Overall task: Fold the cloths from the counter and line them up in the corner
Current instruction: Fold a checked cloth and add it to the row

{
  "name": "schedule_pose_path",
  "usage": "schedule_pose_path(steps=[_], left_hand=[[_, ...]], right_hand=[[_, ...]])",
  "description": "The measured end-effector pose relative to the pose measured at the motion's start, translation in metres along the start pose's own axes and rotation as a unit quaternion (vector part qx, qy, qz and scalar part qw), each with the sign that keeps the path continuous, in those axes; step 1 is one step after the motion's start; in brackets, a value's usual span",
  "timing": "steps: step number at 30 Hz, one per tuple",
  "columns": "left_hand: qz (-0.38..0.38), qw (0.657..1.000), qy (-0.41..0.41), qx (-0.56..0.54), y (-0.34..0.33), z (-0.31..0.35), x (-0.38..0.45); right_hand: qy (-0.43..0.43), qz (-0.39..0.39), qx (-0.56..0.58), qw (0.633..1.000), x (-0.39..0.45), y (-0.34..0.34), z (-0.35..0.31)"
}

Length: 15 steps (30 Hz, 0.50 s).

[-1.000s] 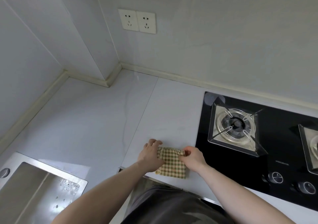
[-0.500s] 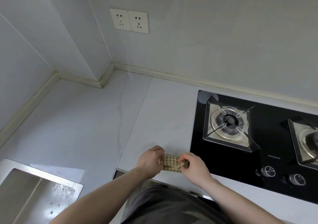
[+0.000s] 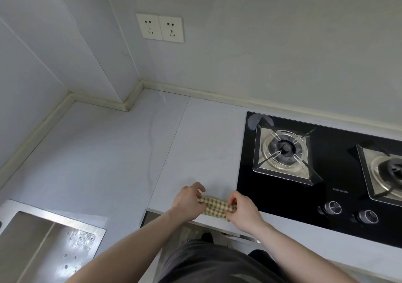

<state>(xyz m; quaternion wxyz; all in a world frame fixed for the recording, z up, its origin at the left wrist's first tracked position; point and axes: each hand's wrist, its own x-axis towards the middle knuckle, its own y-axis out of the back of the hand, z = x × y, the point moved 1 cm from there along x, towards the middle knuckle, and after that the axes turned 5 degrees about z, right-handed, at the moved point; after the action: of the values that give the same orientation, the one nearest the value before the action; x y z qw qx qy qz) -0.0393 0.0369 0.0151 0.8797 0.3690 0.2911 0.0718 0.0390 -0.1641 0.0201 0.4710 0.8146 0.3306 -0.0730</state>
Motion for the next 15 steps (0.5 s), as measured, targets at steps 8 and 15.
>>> schedule_pose_path(steps=[8, 15], left_hand=[[-0.031, 0.982, -0.013, -0.183, 0.006, 0.070, -0.022], [-0.104, 0.952, -0.059, -0.282, -0.033, 0.194, -0.051]], right_hand=[[-0.082, 0.055, 0.253, 0.963, -0.043, 0.077, 0.033], [-0.121, 0.143, 0.442, 0.877, -0.119, 0.142, 0.106]])
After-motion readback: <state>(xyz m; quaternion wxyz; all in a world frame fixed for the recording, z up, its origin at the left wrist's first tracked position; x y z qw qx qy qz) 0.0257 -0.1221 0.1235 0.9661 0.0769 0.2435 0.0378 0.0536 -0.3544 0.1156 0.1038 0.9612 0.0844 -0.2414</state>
